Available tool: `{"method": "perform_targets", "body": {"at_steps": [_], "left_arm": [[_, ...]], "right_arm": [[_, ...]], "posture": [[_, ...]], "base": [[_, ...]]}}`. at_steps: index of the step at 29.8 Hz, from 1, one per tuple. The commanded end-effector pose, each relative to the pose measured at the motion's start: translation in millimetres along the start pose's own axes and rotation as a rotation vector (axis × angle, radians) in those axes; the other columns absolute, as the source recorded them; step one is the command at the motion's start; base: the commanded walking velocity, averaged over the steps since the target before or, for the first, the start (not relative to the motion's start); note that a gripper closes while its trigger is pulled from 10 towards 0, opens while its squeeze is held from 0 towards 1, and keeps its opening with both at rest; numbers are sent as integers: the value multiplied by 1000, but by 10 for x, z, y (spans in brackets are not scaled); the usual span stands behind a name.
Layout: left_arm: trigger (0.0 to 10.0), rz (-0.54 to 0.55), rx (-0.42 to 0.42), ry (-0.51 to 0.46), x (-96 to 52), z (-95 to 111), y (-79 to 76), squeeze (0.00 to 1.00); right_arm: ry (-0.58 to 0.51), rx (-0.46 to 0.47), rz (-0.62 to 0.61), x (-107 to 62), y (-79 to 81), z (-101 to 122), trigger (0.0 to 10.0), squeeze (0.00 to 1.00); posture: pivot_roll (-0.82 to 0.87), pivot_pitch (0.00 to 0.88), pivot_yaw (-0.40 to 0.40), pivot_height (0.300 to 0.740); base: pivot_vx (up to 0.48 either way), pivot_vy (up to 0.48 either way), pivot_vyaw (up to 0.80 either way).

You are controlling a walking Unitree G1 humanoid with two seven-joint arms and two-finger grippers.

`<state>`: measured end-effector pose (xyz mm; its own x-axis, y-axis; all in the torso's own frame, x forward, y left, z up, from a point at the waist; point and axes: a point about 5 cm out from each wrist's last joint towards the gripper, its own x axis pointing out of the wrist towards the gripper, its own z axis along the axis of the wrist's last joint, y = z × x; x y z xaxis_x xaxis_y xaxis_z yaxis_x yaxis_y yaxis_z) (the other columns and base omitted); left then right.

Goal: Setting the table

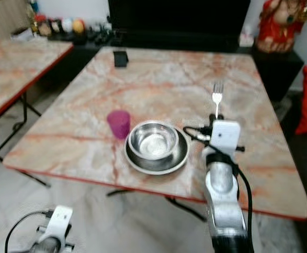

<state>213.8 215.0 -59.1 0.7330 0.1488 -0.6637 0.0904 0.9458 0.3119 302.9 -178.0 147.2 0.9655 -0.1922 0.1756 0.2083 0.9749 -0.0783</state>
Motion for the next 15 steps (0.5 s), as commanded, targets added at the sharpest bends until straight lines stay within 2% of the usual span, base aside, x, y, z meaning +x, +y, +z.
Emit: {"method": "perform_targets", "body": {"at_steps": [1,10,15], "left_arm": [[10000,18,4,10,-6,-33,79,0],[10000,25,-8,6,-3,-23,89,0],[10000,30,-13,4,-2,-20,106,0]], "right_arm": [[-15,8,5,21,39,59,10000,0],[-3,16,-9,27,26,45,10000,0],[6,14,-11,34,39,34,10000,0]], "posture": [[-5,0,19,740],[-4,0,20,740],[1,0,23,740]], "base": [[0,0,0],[0,0,0],[0,0,-789]]}}
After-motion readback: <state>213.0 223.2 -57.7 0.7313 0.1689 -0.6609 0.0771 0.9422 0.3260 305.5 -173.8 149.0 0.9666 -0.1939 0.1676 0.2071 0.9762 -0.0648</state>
